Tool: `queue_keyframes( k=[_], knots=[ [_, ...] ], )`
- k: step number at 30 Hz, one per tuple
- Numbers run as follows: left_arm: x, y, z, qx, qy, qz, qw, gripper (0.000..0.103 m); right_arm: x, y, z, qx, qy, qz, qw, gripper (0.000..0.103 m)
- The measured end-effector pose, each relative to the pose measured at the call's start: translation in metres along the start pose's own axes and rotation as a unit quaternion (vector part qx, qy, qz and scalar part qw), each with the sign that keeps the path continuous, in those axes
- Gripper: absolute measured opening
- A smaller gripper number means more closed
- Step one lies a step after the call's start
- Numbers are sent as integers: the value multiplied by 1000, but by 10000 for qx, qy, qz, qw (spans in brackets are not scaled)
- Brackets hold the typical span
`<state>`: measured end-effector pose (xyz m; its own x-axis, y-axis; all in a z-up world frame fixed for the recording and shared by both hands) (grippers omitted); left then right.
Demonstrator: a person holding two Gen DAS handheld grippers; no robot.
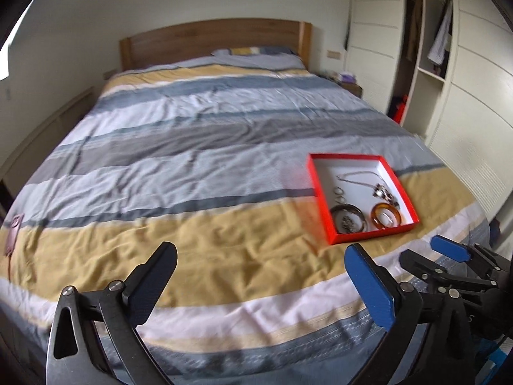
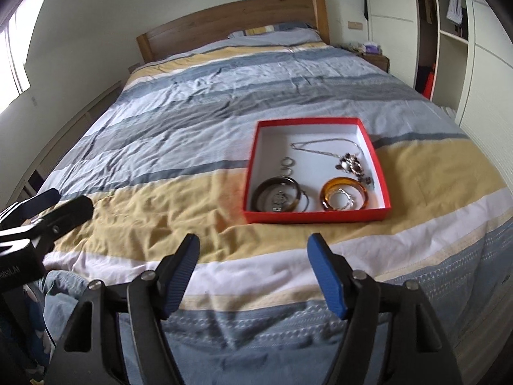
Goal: Organize jewelry
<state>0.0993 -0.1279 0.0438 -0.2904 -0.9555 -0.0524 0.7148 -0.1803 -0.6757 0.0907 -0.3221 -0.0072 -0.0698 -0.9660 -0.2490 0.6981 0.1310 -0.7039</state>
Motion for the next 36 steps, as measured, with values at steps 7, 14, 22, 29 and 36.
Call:
queue_keyframes(
  k=[7,14,22,29,36],
  knots=[
    [-33,-50,-13,306,-312,379,9983,102,-28,-39,-1,336,-277,76,9990,70],
    [-46,-93,-24,600,-398,661,9952,102,-40,-71,-9,577,-370,72,9976,70],
    [-62,-130,-30,990,-577,998,9884,103,-48,-96,-12,805,-453,48,9957,70],
    [-65,-140,-33,1051,-669,1099,9861,102,-43,-106,-13,940,-378,-26,9948,70],
    [-60,-141,-33,1105,-589,1144,9855,102,-34,-109,-14,991,-294,-172,9945,70]
  ],
)
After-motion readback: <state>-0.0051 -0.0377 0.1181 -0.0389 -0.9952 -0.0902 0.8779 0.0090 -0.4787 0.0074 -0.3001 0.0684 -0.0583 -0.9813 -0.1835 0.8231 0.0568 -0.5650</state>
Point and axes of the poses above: each gripper's, at about its wrist camera, not at the fingertips, and y roughly the way its jaws point, x to its right, z to its top, the point moved 8 cm from there along y, roughly the way its jaws point, and after that the axes turned 6 degrees about y, right-handed, at the moved point
